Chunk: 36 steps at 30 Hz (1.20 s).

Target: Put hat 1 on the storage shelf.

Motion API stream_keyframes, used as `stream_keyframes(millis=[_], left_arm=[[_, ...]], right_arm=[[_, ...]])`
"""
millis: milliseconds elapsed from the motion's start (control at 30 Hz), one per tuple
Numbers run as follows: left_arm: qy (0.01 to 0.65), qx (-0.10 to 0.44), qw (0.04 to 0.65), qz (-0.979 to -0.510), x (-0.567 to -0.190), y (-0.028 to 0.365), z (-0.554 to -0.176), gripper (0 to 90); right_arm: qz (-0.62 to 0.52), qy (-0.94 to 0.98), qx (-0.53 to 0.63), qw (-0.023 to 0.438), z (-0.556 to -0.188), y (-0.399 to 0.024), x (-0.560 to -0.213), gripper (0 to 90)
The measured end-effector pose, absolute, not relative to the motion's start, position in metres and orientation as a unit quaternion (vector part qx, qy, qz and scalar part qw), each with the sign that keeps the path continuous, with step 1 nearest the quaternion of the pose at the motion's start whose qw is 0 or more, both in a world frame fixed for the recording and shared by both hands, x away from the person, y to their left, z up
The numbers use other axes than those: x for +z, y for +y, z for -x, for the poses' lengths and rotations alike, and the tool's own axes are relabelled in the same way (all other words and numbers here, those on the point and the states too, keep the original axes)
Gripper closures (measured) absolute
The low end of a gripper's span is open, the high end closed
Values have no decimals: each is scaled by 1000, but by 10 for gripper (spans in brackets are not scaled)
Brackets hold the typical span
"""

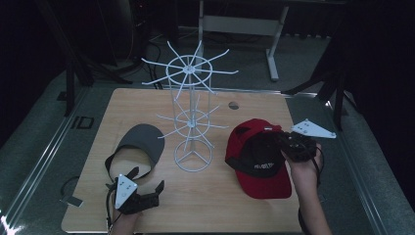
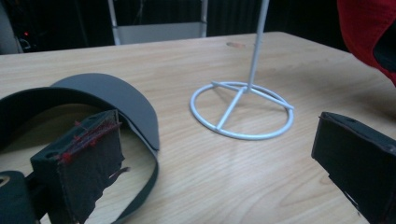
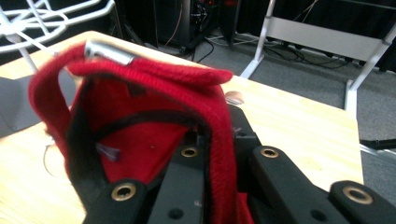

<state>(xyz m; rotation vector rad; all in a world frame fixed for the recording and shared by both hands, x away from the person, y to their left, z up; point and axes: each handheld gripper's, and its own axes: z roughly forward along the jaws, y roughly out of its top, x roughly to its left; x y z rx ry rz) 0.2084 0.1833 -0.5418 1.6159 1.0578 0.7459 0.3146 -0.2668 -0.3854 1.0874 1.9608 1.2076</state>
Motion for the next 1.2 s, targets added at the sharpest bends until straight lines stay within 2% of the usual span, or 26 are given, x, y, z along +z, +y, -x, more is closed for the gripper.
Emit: stream_keyframes(millis=[233,567,833,1200], left_arm=[[437,272,506,-692,-538,176,-211,21],[415,251,521,-703,-518,163,-210,36],[384,243,526,-719,-494,147,-214,37],[326,223,545,-739,-457,111,-221,38]], right_arm=[[-399,729,463,307,-305,-269,-369,871],[-396,721,464,328,-294,-275,-353,871],[-393,718,482,311,-287,-276,-344,871],[-382,714,492,319,-275,-275,-331,871]])
